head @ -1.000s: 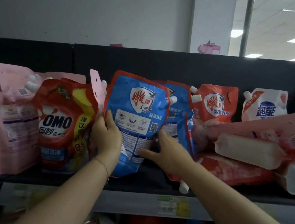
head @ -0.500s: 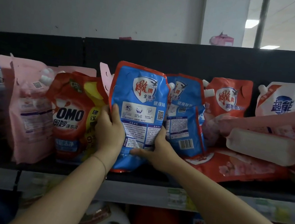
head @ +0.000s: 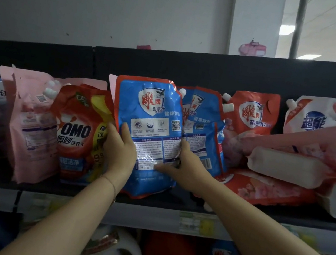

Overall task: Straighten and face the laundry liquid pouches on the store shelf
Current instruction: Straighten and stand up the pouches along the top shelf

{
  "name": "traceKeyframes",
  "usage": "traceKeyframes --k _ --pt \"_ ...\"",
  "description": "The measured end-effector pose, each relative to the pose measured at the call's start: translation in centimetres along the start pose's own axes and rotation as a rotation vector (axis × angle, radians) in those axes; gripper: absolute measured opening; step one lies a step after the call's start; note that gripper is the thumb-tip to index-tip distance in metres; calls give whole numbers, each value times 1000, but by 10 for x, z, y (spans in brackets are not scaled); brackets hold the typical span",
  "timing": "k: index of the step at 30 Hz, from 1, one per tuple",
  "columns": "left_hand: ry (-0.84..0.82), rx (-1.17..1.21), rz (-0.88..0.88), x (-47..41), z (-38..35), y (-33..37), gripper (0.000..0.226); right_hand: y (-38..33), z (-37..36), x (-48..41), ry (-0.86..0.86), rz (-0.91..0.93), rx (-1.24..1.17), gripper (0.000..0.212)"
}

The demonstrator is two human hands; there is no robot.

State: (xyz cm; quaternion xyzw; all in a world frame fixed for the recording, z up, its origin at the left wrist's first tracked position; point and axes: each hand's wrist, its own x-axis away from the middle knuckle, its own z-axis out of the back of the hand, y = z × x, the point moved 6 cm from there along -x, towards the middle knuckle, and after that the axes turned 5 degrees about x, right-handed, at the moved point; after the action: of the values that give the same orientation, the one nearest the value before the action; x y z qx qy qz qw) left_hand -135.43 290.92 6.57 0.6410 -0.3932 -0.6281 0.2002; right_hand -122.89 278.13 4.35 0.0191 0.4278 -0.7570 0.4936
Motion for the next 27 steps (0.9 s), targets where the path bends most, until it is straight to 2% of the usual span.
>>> traceKeyframes --k 2,3,8,10,12,15,17,22,27 --pt "33 10 -88 6 7 10 15 0 3 2 29 18 67 67" --pt "62 9 -149 9 11 13 19 1 4 3 46 19 112 66" --pt "138 -173 -439 37 22 29 31 -6 11 20 131 84 389 38" --pt "88 -300 -560 56 19 34 27 -12 9 28 149 154 478 32" --pt "-50 -391 -615 75 9 35 22 -17 5 37 145 219 515 31" --pt "-339 -433 -617 99 -15 30 17 -21 -2 51 146 287 507 29" --pt "-447 -423 -588 107 -28 30 13 -18 2 59 164 304 534 26" --pt "-550 -361 -531 117 -49 37 14 -2 38 74 238 252 615 24" --pt "-673 -380 -501 133 -67 35 16 18 55 85 207 137 611 26"
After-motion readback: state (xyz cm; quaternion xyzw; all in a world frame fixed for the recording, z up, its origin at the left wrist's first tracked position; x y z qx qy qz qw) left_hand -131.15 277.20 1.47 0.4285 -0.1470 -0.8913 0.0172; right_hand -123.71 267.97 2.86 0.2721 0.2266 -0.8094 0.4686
